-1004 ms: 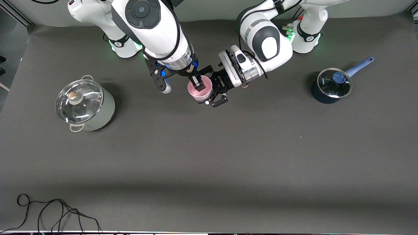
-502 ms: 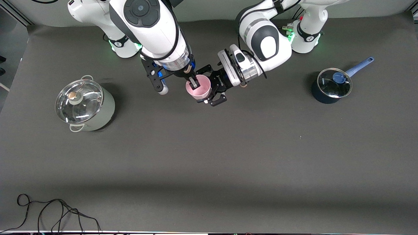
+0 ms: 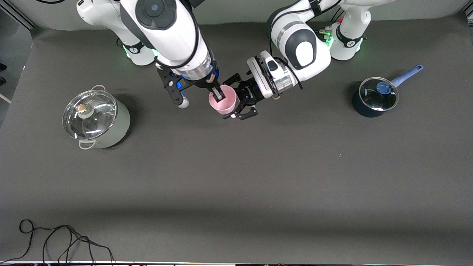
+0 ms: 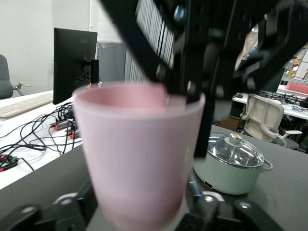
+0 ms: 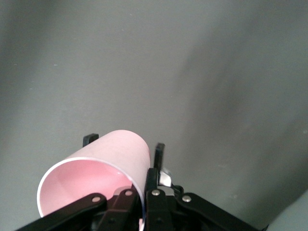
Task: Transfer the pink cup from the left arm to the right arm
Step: 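Close the right gripper on the cup rim and open the left gripper, then carry the cup with the right gripper while the left gripper withdraws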
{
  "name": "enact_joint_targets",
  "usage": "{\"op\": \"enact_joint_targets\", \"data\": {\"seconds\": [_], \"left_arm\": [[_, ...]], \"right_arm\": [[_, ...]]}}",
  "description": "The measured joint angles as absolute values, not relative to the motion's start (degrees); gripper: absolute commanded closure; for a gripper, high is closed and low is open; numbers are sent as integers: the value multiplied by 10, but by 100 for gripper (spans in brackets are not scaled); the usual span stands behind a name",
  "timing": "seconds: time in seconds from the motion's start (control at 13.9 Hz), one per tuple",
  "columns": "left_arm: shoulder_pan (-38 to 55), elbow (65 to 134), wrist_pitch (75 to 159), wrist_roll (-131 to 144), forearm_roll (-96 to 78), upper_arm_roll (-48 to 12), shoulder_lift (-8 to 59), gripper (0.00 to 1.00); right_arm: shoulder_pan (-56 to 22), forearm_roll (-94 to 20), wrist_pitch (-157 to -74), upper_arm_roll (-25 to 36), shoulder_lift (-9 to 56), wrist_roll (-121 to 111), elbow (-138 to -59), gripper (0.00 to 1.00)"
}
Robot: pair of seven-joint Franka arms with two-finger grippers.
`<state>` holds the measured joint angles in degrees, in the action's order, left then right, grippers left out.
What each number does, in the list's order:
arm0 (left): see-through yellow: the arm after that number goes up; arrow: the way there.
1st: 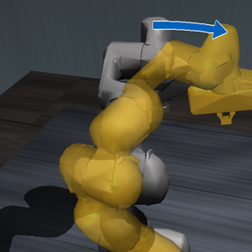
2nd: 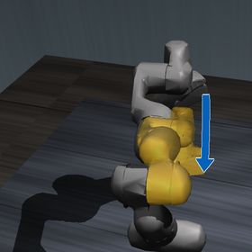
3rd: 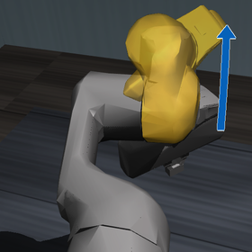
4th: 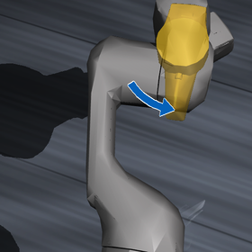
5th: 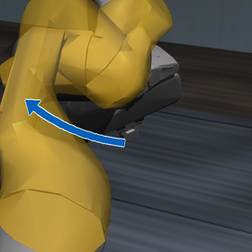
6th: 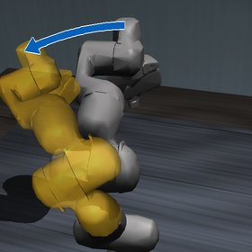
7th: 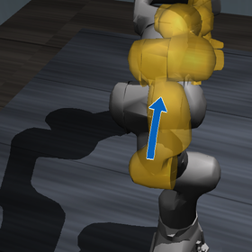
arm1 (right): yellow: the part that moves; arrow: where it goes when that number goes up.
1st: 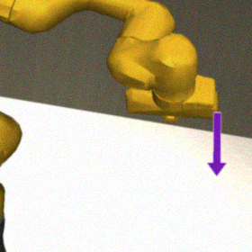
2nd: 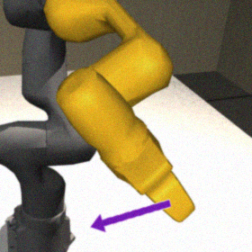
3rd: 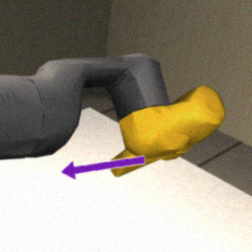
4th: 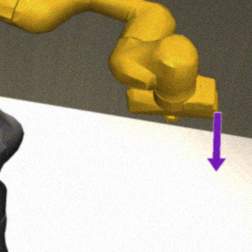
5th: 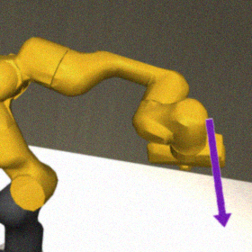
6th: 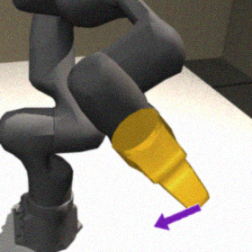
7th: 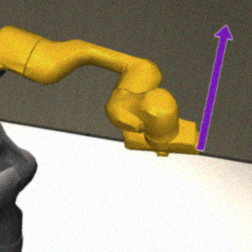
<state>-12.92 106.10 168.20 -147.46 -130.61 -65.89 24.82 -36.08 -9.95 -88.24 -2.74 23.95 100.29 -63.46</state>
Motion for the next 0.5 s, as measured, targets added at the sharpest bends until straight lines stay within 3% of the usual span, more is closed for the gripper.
{"op": "enact_joint_targets", "data": {"seconds": [0.5], "left_arm": [[-130,1063,1682,-1475,-1306,-621,277,1]], "right_arm": [[-281,-98,-793,-23,182,744,-628,100]]}}
